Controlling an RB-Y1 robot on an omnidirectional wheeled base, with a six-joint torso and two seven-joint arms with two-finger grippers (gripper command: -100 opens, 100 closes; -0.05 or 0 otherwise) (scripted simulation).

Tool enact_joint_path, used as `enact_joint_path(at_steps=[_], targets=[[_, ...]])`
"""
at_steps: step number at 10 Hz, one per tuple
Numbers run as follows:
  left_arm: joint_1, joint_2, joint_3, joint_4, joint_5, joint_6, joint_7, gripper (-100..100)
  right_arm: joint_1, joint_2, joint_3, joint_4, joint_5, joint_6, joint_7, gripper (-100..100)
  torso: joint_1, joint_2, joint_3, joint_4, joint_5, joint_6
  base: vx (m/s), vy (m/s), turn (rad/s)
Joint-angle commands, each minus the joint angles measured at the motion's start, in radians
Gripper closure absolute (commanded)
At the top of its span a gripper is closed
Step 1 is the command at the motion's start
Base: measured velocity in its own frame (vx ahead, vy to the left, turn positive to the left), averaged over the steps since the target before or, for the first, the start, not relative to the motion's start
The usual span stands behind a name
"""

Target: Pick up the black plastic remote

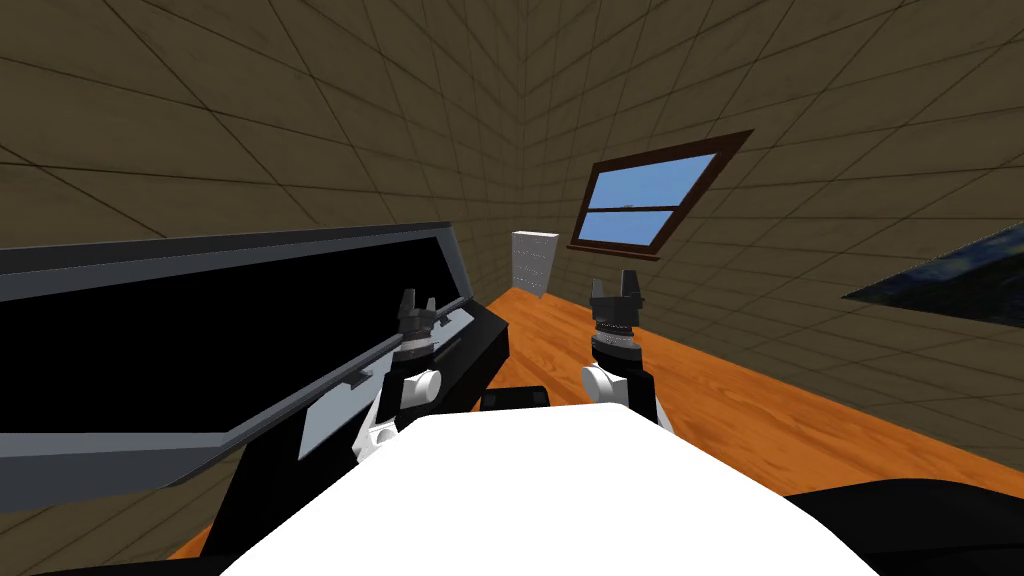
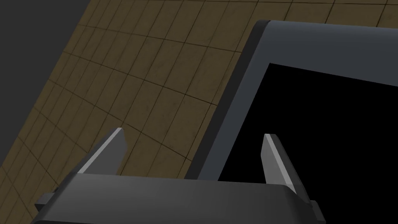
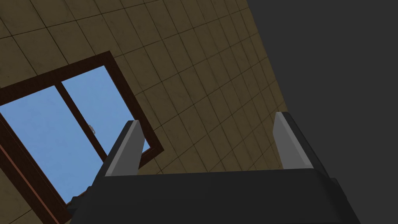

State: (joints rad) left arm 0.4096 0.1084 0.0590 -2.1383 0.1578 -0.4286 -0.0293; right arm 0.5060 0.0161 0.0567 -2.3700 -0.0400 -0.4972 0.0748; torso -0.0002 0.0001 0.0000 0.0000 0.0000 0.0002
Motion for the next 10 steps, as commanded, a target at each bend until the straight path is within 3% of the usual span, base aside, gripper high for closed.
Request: enact_joint_path(at_steps=[1,3,6,9,10], targets=[[-0.008,0.019,0.005,0.029,0.009,0.013,0.010,-100,0.000,0.000,0.000,0.000,0.000,0.000,0.000,0,0.000,0.000,0.000,0.000,0.000,0.000,-0.003,-0.006,-0.047],[-0.042,0.059,0.012,0.099,0.035,0.074,0.029,-100,0.000,0.000,0.000,0.000,0.000,0.000,0.000,0,0.000,0.000,0.000,0.000,0.000,0.000,-0.004,-0.009,-0.115],[-0.061,0.078,0.015,0.146,0.049,0.108,0.040,-100,0.000,0.000,0.000,0.000,0.000,0.000,0.000,0,0.000,0.000,0.000,0.000,0.000,0.000,-0.005,-0.007,-0.063],[-0.102,0.115,0.024,0.233,0.081,0.181,0.064,-100,0.000,0.000,0.000,0.000,0.000,0.000,0.000,0,0.000,0.000,0.000,0.000,0.000,0.000,-0.004,-0.008,-0.095],[-0.102,0.115,0.024,0.235,0.081,0.181,0.064,-100,0.000,0.000,0.000,0.000,0.000,0.000,0.000,0,0.000,0.000,0.000,0.000,0.000,0.000,-0.003,-0.005,-0.047]])
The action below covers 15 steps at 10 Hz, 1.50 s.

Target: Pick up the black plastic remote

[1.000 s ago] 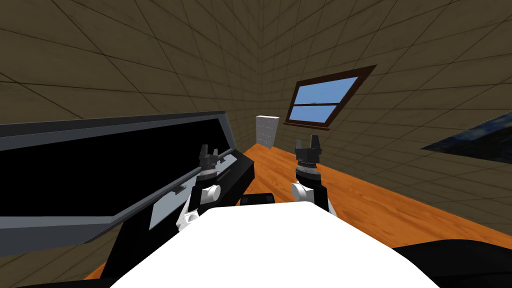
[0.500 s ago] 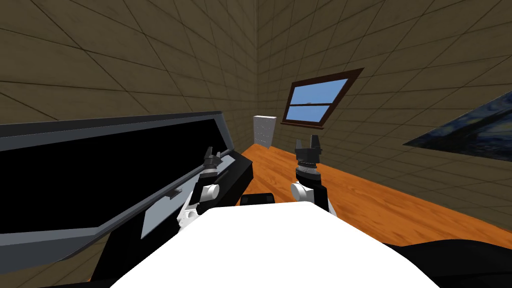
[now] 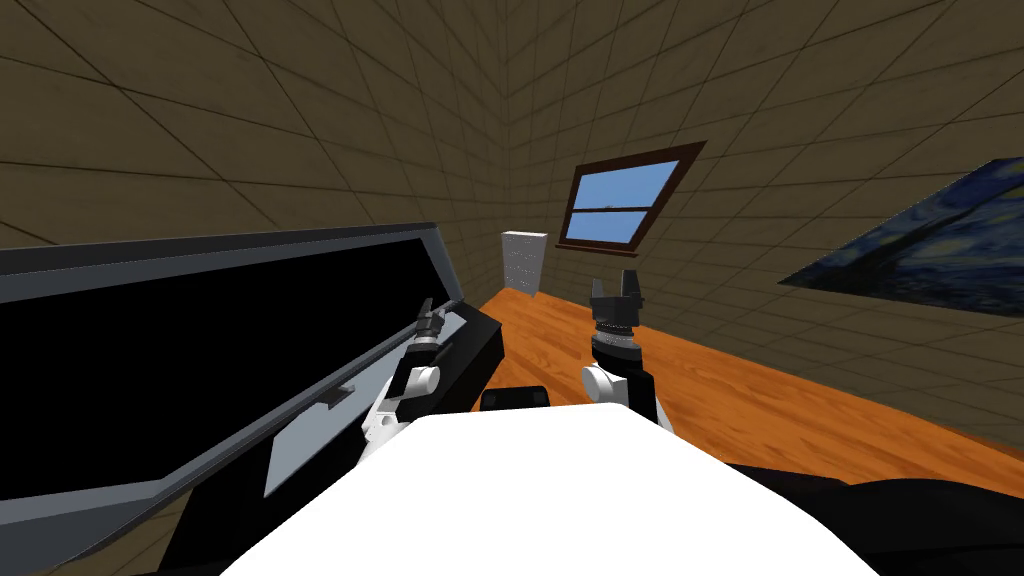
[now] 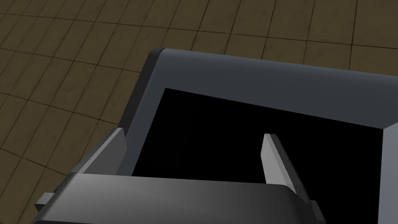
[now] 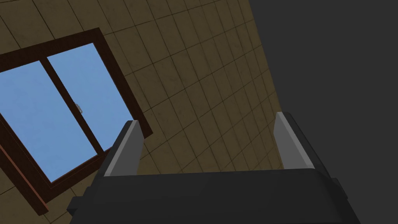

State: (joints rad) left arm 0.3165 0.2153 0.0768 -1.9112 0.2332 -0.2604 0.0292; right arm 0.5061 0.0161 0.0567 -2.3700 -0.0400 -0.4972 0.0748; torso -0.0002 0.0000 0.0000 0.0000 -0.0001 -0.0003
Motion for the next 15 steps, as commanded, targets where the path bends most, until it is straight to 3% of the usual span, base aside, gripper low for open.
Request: enact_joint_path(at_steps=[1,9,10,11,12,15], targets=[[-0.030,0.026,0.011,0.050,0.022,0.050,0.018,-100,0.000,0.000,0.000,0.000,0.000,0.000,0.000,0,0.000,0.000,0.000,0.000,0.000,0.000,-0.004,-0.010,-0.083],[-0.118,0.095,0.034,0.257,0.094,0.216,0.072,-100,0.000,0.000,0.000,0.000,0.000,0.000,0.000,0,0.000,0.000,0.000,0.000,0.000,0.000,-0.001,-0.006,-0.099],[-0.139,0.112,0.041,0.296,0.112,0.258,0.087,-100,0.000,0.000,0.000,0.000,0.000,0.000,0.000,0,0.000,0.000,0.000,0.000,0.000,0.000,0.004,-0.002,-0.110],[-0.139,0.112,0.041,0.311,0.112,0.258,0.087,-100,0.000,0.000,0.000,0.000,0.000,0.000,0.000,0,0.000,0.000,0.000,0.000,0.000,0.000,0.003,0.001,-0.073],[-0.161,0.128,0.048,0.358,0.131,0.290,0.101,-100,0.000,0.000,0.000,0.000,0.000,0.000,0.000,0,0.000,0.000,0.000,0.000,0.000,0.000,0.004,0.000,-0.126],[-0.181,0.144,0.057,0.424,0.149,0.343,0.115,-100,0.000,0.000,0.000,0.000,0.000,0.000,0.000,0,0.001,-0.001,0.000,0.000,0.000,0.000,0.005,0.006,-0.082]])
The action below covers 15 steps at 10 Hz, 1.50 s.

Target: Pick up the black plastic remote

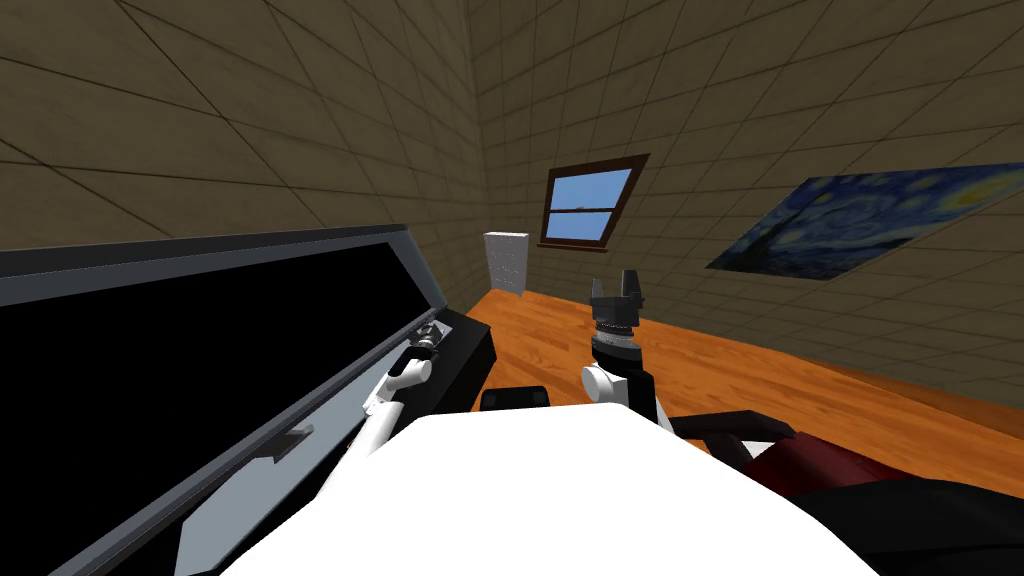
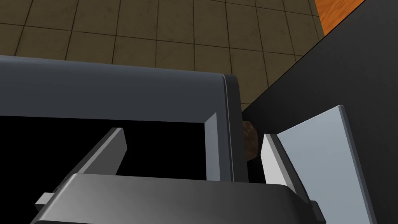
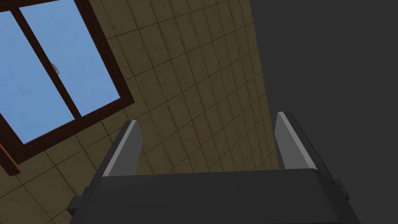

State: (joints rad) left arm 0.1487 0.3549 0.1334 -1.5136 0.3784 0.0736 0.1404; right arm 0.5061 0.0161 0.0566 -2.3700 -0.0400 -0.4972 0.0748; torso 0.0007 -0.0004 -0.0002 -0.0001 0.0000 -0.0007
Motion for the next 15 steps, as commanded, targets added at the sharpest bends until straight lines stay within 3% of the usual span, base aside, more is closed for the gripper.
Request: enact_joint_path(at_steps=[1,2,5,7,10,12,15], targets=[[-0.033,0.021,0.009,0.050,0.022,0.050,0.018,-100,0.000,0.000,0.000,0.000,0.000,0.000,0.000,0,0.000,0.000,0.000,0.000,0.000,0.000,0.008,0.009,-0.115],[-0.033,0.021,0.009,0.084,0.022,0.051,0.018,-100,0.000,0.000,0.000,0.000,0.000,0.000,0.000,0,0.000,0.000,0.000,0.000,0.000,0.000,0.008,0.010,-0.061],[-0.069,0.050,0.028,0.181,0.056,0.134,0.045,-100,0.000,0.000,0.000,0.000,0.000,0.000,0.000,0,0.000,0.000,0.000,0.000,0.000,0.000,0.010,0.015,-0.096],[-0.069,0.050,0.028,0.205,0.056,0.135,0.045,-100,0.000,0.000,0.000,0.000,0.000,0.000,0.000,0,0.000,0.000,0.000,0.000,0.000,0.000,0.005,0.012,-0.023],[-0.102,0.077,0.050,0.294,0.090,0.216,0.072,-100,0.000,0.000,0.000,0.000,0.000,0.000,0.000,0,0.001,0.000,0.000,0.000,0.000,0.000,0.010,0.016,-0.096],[-0.102,0.077,0.050,0.329,0.090,0.216,0.072,-100,0.000,0.000,0.000,0.000,0.000,0.000,0.000,0,0.001,0.000,0.000,0.000,0.000,0.000,0.009,0.015,-0.023],[-0.131,0.099,0.074,0.438,0.122,0.291,0.098,-100,0.000,0.000,0.000,0.000,0.000,0.000,0.000,0,0.001,0.000,0.000,0.000,0.000,0.000,0.009,0.021,-0.079]])
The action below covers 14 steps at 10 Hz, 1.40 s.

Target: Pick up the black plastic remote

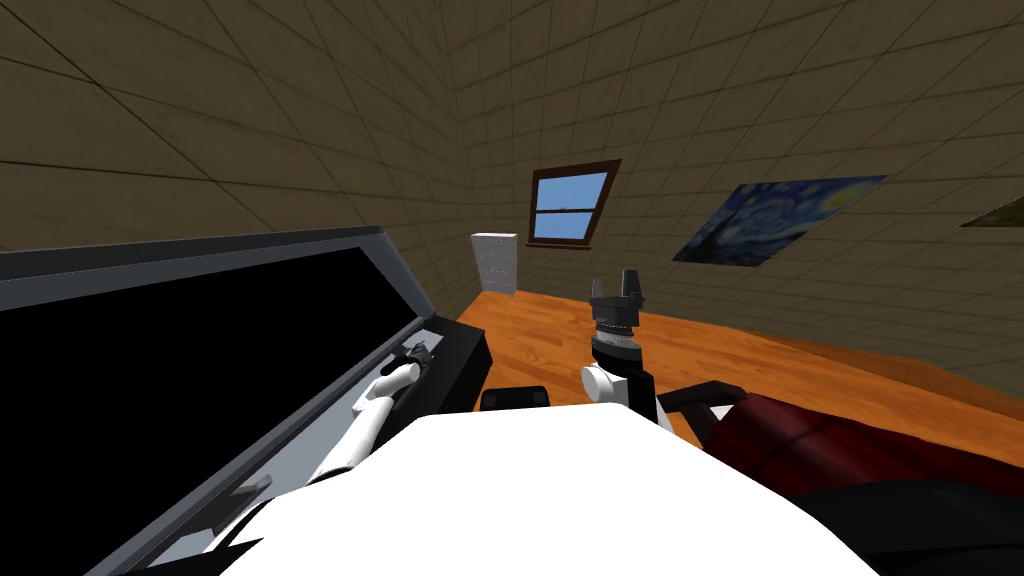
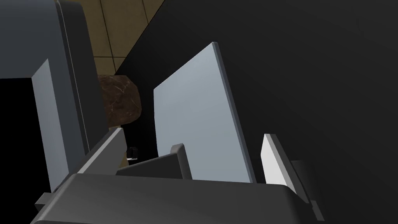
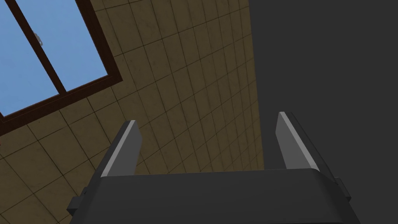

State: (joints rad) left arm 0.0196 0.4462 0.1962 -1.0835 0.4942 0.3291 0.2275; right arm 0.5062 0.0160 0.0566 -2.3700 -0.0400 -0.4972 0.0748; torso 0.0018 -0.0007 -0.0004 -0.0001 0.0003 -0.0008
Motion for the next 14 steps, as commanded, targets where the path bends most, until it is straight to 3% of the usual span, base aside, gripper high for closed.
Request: enact_joint_path(at_steps=[1,6,7,8,9,10,12,13,14], targets=[[-0.002,0.008,0.012,0.024,0.006,0.040,0.011,-100,0.000,0.000,0.000,0.000,0.000,0.000,0.000,0,0.000,0.000,0.000,0.000,0.000,0.000,0.010,0.022,-0.058],[-0.037,0.035,0.049,0.190,0.050,0.151,0.047,-100,0.000,0.000,0.000,0.000,0.000,0.000,0.000,0,0.000,0.000,0.000,0.000,0.000,0.000,0.013,0.026,-0.080],[-0.037,0.035,0.049,0.207,0.050,0.151,0.047,-100,0.000,0.000,0.000,0.000,0.000,0.000,0.000,0,0.000,0.000,0.000,0.000,0.000,0.000,0.008,0.026,-0.045],[-0.048,0.044,0.061,0.265,0.064,0.181,0.059,-100,0.000,0.000,0.000,0.000,0.000,0.000,0.000,0,0.000,0.000,0.000,0.000,0.000,0.000,0.009,0.025,-0.078],[-0.048,0.044,0.061,0.265,0.064,0.186,0.059,-100,0.000,0.000,0.000,0.000,0.000,0.000,0.000,0,0.000,0.000,0.000,0.000,0.000,0.000,0.009,0.023,-0.050],[-0.057,0.052,0.074,0.302,0.077,0.220,0.070,-100,0.000,0.000,0.000,0.000,0.000,0.000,0.000,0,0.000,0.000,0.000,0.000,0.000,0.000,0.010,0.028,-0.100],[-0.057,0.052,0.074,0.321,0.077,0.220,0.070,-100,0.000,0.000,0.000,0.000,0.000,0.000,0.000,0,0.000,0.000,0.000,0.000,0.000,0.000,0.008,0.019,-0.009],[-0.066,0.060,0.085,0.355,0.090,0.251,0.080,-100,0.000,0.000,0.000,0.000,0.000,0.000,0.000,0,-0.001,0.000,0.000,0.000,0.000,0.000,0.009,0.018,-0.083],[-0.066,0.060,0.085,0.374,0.090,0.251,0.080,-100,0.000,0.000,0.000,0.000,0.000,0.000,0.000,0,-0.001,0.000,0.000,0.000,0.000,0.000,0.010,0.023,-0.048]])
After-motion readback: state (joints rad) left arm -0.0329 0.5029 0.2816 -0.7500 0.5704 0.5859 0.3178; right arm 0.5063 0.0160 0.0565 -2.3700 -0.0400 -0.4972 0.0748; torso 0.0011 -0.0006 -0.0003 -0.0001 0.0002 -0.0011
